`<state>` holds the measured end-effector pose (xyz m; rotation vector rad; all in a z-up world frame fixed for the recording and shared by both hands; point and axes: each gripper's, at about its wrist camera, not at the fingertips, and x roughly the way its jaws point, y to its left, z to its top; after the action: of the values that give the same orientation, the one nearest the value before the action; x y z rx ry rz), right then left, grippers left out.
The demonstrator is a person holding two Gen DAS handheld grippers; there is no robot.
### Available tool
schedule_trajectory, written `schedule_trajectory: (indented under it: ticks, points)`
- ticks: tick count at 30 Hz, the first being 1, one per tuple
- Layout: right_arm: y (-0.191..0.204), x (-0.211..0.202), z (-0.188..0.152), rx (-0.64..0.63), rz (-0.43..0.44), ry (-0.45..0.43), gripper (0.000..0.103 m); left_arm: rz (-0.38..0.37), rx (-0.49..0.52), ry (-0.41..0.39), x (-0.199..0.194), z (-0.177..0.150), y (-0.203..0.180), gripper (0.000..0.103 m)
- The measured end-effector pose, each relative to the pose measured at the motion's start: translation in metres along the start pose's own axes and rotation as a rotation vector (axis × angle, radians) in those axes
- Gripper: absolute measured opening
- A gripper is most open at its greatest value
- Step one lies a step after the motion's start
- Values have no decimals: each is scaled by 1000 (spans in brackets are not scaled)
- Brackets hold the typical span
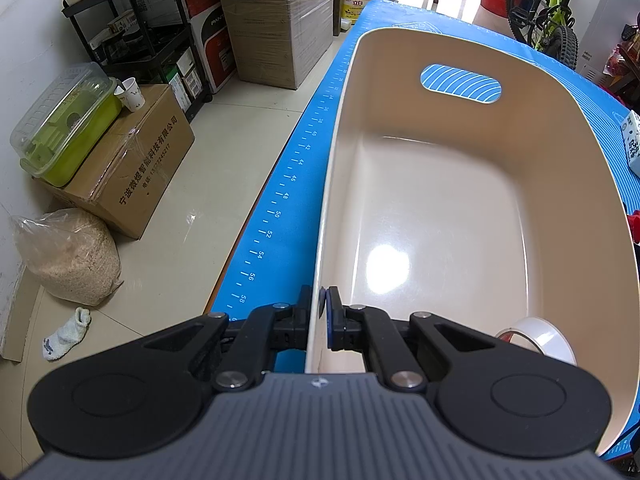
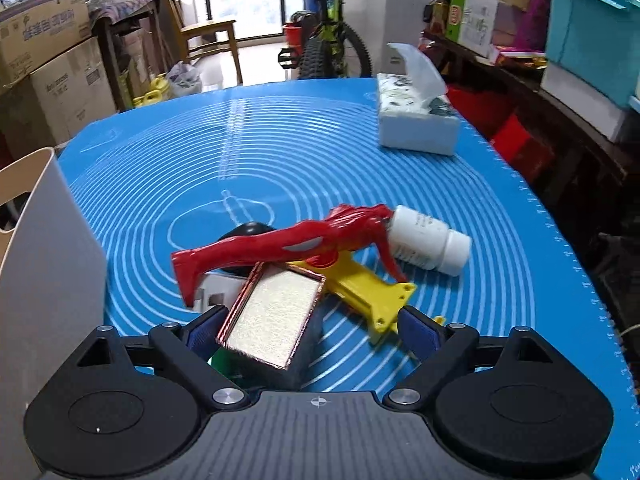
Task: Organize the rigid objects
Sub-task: 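Move the right tool back to the pile and grasp the red-bordered box, then carry the red-bordered box into the basket and release it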
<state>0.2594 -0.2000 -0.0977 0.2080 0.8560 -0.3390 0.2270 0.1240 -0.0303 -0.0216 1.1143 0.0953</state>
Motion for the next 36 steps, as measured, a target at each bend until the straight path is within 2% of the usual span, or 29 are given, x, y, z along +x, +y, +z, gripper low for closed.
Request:
schedule_trajectory:
  ticks: [5,11,15,21,28,36]
  points:
    - [-7,-2,0,34,-4,-15,85,0,-2,0,0,0,0,8]
    - [-1,-4,-4,-11,24,-55,71,0,-3,0,0,0,0,8]
    - [5,-7,-5,-33,59,-50,44,-1,-3,0,0,0,0,8]
    - [3,-10,-4,-17,68,-32,44,-1,-2,0,0,0,0,8]
    - [-2,-29,2,19,59,-52,44,0,-5,-1,0,0,0,8]
    - [-2,-59,11,48,80,-128,44,0,-3,-1,0,0,0,8]
